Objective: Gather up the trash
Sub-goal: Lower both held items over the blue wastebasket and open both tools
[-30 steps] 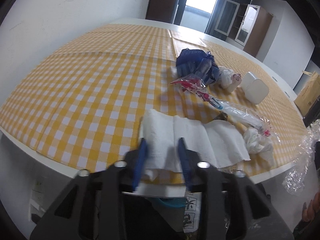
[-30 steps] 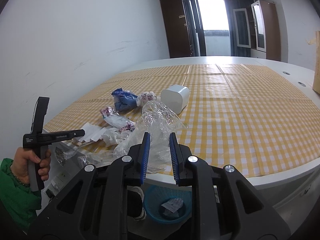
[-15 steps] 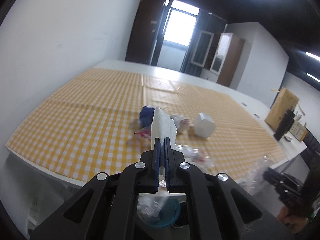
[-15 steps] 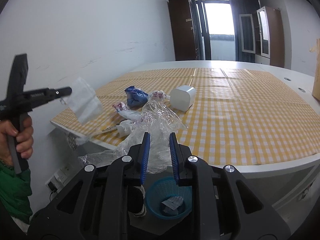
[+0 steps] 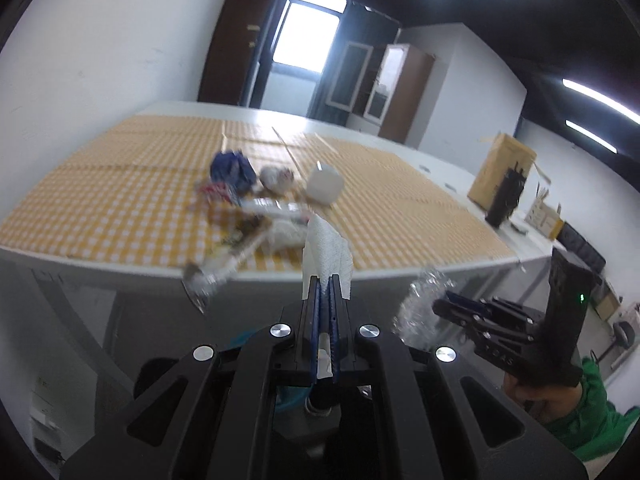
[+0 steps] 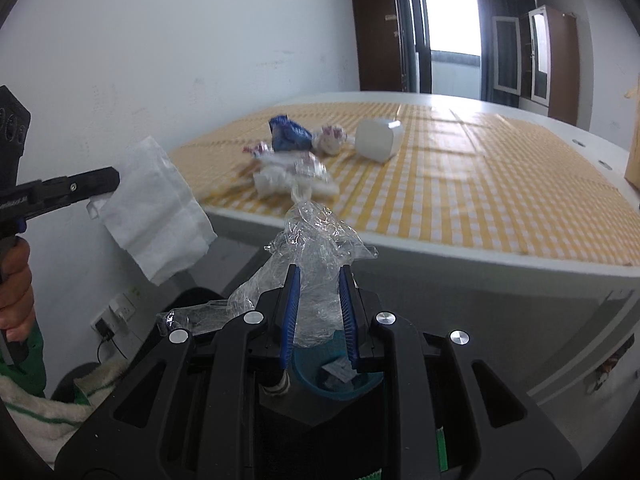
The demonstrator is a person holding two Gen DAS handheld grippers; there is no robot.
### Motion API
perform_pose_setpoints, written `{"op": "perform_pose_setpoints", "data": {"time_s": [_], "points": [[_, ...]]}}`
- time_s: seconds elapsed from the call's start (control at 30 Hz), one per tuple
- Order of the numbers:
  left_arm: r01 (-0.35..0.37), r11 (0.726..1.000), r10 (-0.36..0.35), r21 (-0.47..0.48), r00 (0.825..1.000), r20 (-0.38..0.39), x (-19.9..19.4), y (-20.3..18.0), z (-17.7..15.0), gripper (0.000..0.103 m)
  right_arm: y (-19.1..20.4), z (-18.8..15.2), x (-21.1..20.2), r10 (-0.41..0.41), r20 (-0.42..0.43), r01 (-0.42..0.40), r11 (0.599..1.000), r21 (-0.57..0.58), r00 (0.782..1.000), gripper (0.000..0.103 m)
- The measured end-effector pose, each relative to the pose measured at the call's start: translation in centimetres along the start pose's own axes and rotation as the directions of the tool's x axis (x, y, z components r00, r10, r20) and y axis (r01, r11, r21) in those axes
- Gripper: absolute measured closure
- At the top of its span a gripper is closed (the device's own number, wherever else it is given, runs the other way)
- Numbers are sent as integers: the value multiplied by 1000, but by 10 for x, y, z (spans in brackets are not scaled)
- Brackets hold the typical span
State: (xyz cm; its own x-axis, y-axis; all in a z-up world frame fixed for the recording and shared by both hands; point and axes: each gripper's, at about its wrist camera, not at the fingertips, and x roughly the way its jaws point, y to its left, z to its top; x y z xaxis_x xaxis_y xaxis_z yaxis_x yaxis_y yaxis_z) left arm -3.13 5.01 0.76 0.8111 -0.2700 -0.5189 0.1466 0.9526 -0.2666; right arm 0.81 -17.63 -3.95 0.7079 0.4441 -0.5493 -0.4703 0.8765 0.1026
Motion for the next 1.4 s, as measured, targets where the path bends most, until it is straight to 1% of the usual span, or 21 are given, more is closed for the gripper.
{"op": "perform_pose_setpoints", "data": {"time_s": [0.17, 0.2, 0.33, 0.43, 0.57, 0.67, 0.73, 0.8, 0.87, 0.93, 0.97, 1.0, 1.03, 1.07, 1.1, 1.13, 1.17, 1.2, 1.3, 1.4], "points": [[13, 1000, -12, 8, 996, -92, 39, -1, -30, 100, -4, -25, 35, -6, -84, 7, 1000, 21, 996, 84], [13, 1000, -13, 5, 993, -119, 50, 1, -38, 100, -5, -30, 44, -9, -103, 12, 1000, 25, 995, 84], [8, 1000, -9, -7, 983, -182, 80, 7, -57, 100, -12, -48, 75, -8, -167, 17, 998, 54, 986, 84], [-3, 999, -7, -46, 976, -220, 102, 19, -72, 100, -15, -61, 101, -11, -216, 27, 997, 70, 976, 84], [-30, 991, -9, -133, 960, -281, 138, 45, -96, 100, -19, -79, 132, -11, -279, 38, 995, 91, 960, 84], [-44, 978, -26, -202, 942, -335, 163, 66, -112, 100, -20, -89, 157, -17, -330, 48, 995, 86, 944, 84], [-57, 971, -30, -232, 934, -356, 177, 75, -118, 100, -21, -95, 173, -22, -360, 56, 995, 84, 933, 84], [-76, 957, -40, -281, 923, -383, 194, 88, -123, 100, -27, -100, 192, -2, -402, 51, 992, 112, 915, 84], [-94, 938, -51, -335, 915, -400, 212, 102, -125, 100, -29, -99, 210, 13, -430, 52, 989, 140, 903, 84], [-115, 923, -52, -367, 908, -416, 227, 111, -129, 100, -31, -100, 226, 13, -453, 59, 988, 145, 891, 84], [-123, 918, -57, -378, 901, -429, 237, 115, -130, 100, -31, -102, 236, 21, -476, 58, 987, 151, 879, 84], [-130, 916, -55, -380, 897, -439, 244, 116, -133, 100, -33, -105, 241, 32, -494, 55, 986, 160, 869, 84], [-140, 916, -48, -376, 893, -448, 250, 116, -135, 100, -33, -105, 249, 28, -502, 57, 986, 154, 864, 84], [-151, 917, -38, -370, 889, -456, 257, 116, -137, 100, -31, -104, 256, -11, -501, 77, 991, 112, 865, 84], [-156, 916, -36, -369, 886, -462, 263, 117, -137, 100, -29, -103, 263, -17, -512, 80, 992, 101, 859, 84], [-159, 914, -38, -373, 882, -469, 269, 118, -138, 100, -29, -104, 270, 0, -525, 70, 991, 112, 851, 84], [-163, 913, -37, -374, 879, -475, 272, 119, -138, 100, -30, -104, 277, -7, -521, 76, 991, 110, 854, 84], [-170, 912, -33, -373, 876, -481, 278, 120, -138, 100, -31, -105, 282, -29, -526, 91, 992, 93, 850, 84], [-196, 914, -9, -356, 866, -501, 292, 124, -137, 100, -40, -112, 308, -4, -573, 99, 986, 134, 819, 84], [-200, 909, -19, -365, 856, -517, 310, 129, -137, 100, -47, -115, 325, 1, -594, 107, 983, 147, 805, 84]]}}
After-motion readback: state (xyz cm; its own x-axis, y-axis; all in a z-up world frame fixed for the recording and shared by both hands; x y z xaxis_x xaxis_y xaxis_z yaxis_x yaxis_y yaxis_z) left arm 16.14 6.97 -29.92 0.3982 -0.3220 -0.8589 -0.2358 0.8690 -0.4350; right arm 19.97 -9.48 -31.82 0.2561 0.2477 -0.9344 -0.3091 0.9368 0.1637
